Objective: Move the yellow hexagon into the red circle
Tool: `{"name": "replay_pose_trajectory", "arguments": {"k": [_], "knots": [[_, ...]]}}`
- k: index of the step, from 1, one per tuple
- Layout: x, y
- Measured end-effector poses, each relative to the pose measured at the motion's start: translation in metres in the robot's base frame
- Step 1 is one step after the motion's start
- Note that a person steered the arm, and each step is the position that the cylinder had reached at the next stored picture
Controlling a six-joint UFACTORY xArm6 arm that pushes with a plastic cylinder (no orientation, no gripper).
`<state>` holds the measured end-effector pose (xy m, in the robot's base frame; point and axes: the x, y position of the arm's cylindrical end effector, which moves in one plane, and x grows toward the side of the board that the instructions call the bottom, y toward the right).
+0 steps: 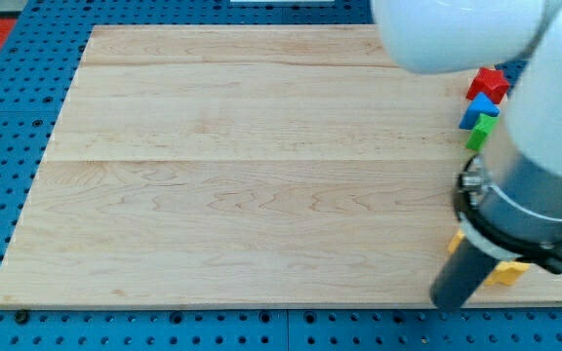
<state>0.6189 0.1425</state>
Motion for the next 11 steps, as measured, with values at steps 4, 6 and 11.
{"name": "replay_pose_trajectory", "arguments": {"k": [4,6,11], "knots": [[-0.056,-0.015],[-0.090,0.006],[-0.034,0.011]]}}
